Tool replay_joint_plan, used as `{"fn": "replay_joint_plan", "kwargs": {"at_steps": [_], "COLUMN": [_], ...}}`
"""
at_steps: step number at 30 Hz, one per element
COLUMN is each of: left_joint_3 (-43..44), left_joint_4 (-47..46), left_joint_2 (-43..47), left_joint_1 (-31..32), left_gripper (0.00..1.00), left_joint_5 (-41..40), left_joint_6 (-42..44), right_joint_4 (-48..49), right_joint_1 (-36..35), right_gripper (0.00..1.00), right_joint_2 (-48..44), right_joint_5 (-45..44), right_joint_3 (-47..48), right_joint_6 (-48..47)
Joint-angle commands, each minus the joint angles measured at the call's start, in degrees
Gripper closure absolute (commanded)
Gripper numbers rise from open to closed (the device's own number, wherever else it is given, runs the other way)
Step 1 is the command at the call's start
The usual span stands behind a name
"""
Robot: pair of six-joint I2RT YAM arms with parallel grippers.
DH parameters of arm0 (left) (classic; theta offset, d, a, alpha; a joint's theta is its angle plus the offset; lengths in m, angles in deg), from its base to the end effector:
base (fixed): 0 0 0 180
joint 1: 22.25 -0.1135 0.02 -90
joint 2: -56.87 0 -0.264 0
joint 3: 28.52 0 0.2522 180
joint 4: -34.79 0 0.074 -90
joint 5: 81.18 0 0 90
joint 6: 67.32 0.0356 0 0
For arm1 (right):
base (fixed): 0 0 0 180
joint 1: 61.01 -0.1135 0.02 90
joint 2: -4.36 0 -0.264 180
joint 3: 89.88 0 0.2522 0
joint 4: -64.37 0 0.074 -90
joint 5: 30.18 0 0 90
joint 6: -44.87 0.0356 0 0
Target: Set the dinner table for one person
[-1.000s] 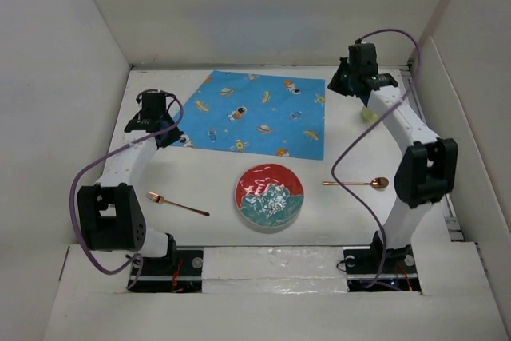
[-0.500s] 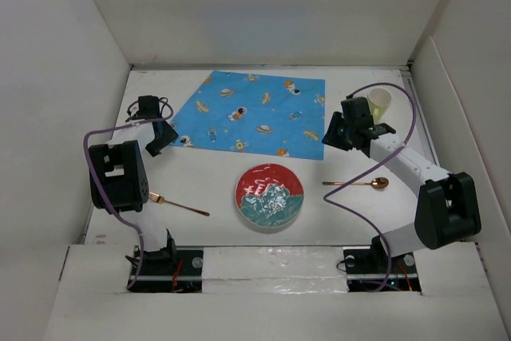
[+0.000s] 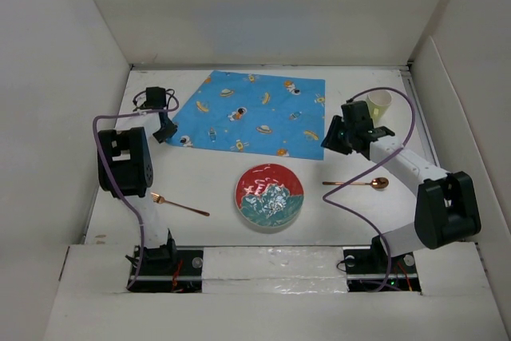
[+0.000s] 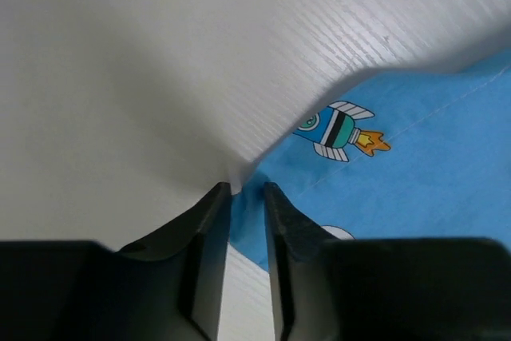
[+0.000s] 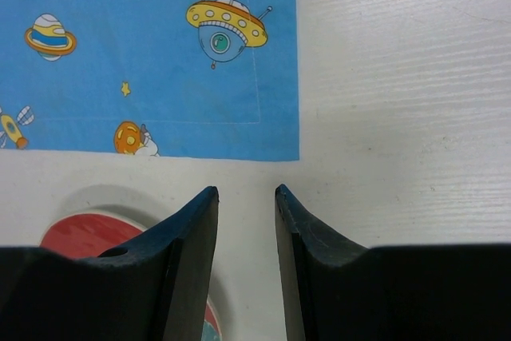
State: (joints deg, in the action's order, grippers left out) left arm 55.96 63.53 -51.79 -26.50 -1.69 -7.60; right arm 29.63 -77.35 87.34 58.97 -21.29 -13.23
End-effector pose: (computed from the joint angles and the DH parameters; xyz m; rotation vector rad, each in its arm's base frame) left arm 0.3987 0.0361 0.1734 -0.8064 2.3377 0.0348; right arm 0.2916 0.0849 0.2300 0.3399 2.4375 0.3581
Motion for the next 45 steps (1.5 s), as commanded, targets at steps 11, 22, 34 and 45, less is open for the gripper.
{"fn": "replay_joint_plan", "kwargs": {"at_steps": [11,22,34,45], "left_joint_3": [1.26,0.48,0.12,21.11], "left_joint_4": [3.91,3.21,2.95,7.07], "left_joint_2": [-0.5,7.5,13.3,26.74], "left_joint_1": [0.82,0.82,0.82,0.82], "left_gripper": [1.0,1.0,1.0,1.0], "left_joint_5": [-0.48,2.67,5.31,16.04], "left_joint_6": [1.37,2.6,2.95,-0.82], "right_joint_4": [-1.0,-4.69,-6.89,-15.4], "right_joint_1": [1.92,-2.29,-1.6,-2.82], "right_gripper": [0.49,0.55,1.0,1.0], "right_joint_2": [8.58,18.61,18.11,-1.59], "right_joint_5": [-1.53,-3.12,-5.05,-7.86], "right_joint_3": [2.2,10.1,11.62,33.65], "right_joint_6": [-0.52,-0.52,0.97,-2.98]}}
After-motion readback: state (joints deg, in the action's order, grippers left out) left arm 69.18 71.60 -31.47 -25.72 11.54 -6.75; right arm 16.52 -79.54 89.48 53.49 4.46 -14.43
